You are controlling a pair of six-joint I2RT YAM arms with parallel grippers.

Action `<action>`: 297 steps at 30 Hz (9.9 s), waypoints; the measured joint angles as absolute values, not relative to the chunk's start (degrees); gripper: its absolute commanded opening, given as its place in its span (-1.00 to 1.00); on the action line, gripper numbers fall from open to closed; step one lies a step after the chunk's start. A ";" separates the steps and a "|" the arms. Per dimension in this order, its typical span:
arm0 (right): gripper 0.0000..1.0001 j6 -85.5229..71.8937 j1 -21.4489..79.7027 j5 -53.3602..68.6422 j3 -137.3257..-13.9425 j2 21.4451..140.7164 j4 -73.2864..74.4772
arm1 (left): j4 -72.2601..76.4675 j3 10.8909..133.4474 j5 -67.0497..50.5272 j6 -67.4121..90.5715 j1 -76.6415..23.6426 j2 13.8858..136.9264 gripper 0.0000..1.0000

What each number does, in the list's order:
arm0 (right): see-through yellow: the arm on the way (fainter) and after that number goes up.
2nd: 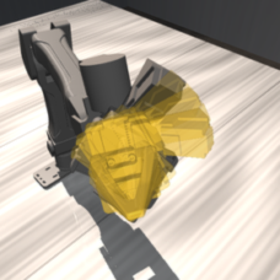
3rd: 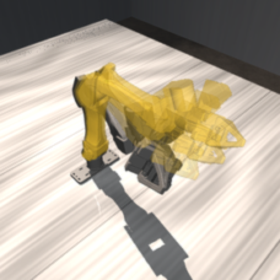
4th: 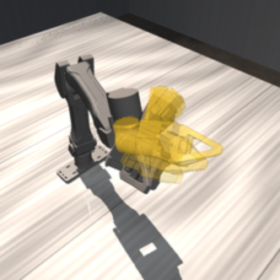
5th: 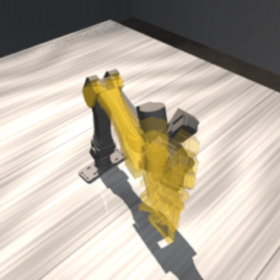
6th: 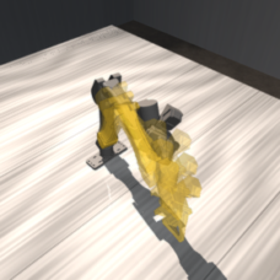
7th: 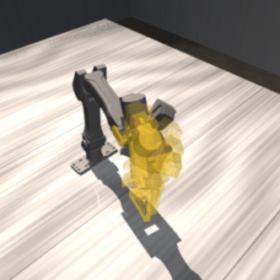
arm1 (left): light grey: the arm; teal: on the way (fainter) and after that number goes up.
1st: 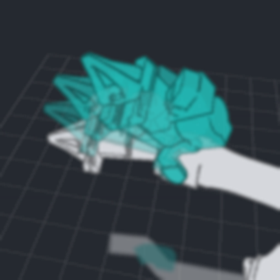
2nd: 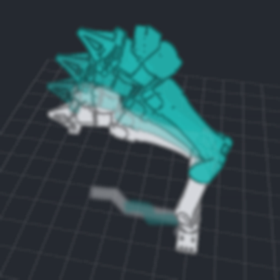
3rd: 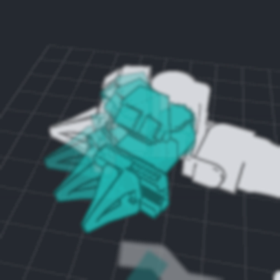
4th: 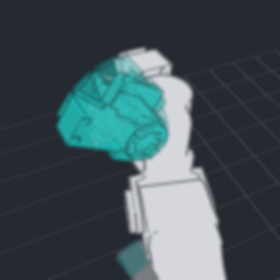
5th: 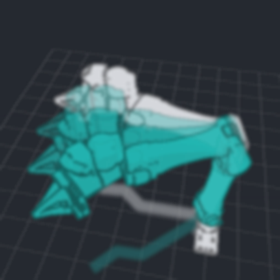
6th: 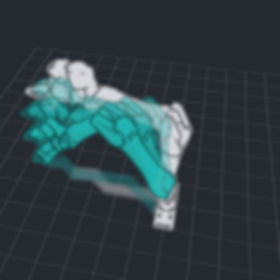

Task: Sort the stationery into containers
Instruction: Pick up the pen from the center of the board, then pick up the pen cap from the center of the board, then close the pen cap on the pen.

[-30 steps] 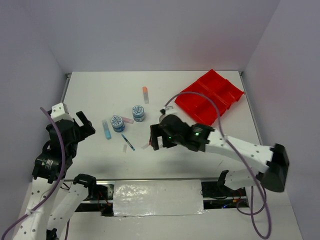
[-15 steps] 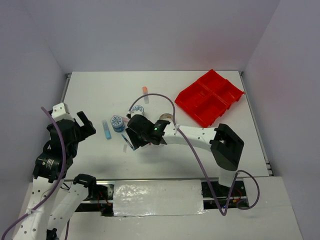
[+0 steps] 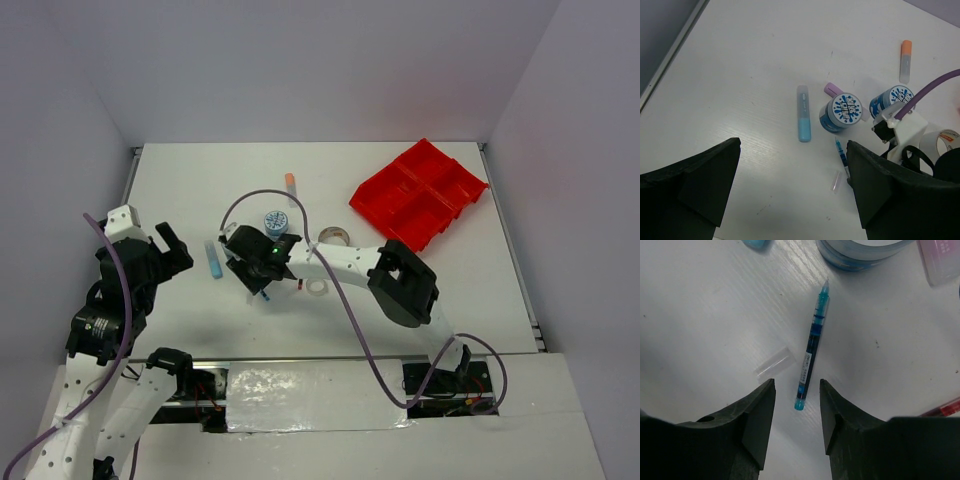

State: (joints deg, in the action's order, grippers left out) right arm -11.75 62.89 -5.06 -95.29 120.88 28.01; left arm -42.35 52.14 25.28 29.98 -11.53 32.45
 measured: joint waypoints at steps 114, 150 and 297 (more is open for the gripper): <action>-1.00 -31.59 60.51 -15.40 -57.10 53.69 43.77 | -25.87 44.36 15.94 40.51 -33.17 85.38 -0.95; -1.00 -32.14 64.51 -5.08 -39.42 48.58 9.87 | -32.97 58.61 7.53 45.69 -33.23 51.05 -1.00; -1.00 -18.26 75.46 -22.98 -55.77 63.57 -2.57 | -2.52 48.64 -7.70 48.16 -34.33 37.08 -0.72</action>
